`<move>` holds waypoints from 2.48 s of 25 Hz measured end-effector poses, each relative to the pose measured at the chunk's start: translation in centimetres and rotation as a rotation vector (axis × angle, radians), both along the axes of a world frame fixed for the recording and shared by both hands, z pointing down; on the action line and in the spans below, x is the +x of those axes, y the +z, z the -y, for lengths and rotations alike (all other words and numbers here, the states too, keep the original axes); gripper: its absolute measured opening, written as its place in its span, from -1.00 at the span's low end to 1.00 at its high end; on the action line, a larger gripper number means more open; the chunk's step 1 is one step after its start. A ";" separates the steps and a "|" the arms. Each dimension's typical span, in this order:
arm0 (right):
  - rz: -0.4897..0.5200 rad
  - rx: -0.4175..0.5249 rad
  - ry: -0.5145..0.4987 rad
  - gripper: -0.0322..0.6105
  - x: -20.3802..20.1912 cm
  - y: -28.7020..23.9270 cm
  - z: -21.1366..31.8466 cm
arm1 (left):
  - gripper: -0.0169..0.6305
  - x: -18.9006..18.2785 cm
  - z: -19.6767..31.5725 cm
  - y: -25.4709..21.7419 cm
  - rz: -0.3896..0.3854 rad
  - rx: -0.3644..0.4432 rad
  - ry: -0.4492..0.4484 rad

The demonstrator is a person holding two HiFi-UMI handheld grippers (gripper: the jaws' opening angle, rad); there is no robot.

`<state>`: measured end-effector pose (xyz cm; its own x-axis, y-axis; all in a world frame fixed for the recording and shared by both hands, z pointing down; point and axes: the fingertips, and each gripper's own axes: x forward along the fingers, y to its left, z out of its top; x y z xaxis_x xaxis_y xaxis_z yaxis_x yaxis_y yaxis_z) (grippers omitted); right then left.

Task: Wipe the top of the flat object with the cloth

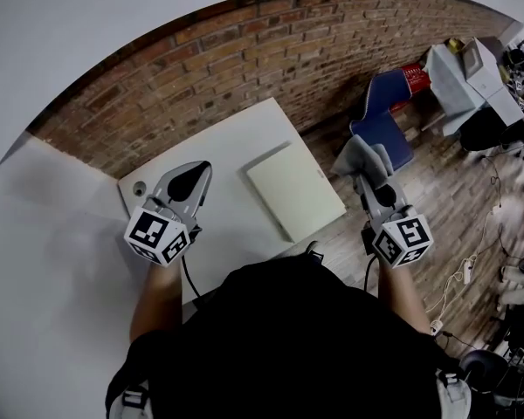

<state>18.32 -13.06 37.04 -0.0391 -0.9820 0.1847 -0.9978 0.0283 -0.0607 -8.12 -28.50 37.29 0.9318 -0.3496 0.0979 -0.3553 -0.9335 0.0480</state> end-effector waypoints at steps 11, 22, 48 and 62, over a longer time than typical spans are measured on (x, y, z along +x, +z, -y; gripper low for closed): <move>-0.003 0.041 -0.119 -0.86 5.7 -1.3 2.6 | -0.94 4.0 -0.7 -1.6 0.002 0.040 -0.122; 0.002 0.062 -0.240 -0.87 9.0 -1.6 4.0 | -0.94 5.8 -3.2 -2.1 0.020 0.056 -0.244; 0.007 0.050 -0.408 -0.87 5.1 -0.9 7.4 | -0.94 1.7 -5.7 -2.3 0.016 0.067 -0.383; 0.083 -0.096 -0.529 -0.87 -0.5 6.5 11.2 | -0.94 -3.5 -8.9 -0.2 0.048 0.031 -0.502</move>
<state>17.85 -24.31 43.53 -0.5421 -0.8030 0.2477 -0.8403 0.5161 -0.1659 -11.65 -19.62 37.05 0.6430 -0.7566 0.1187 -0.7616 -0.6480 -0.0042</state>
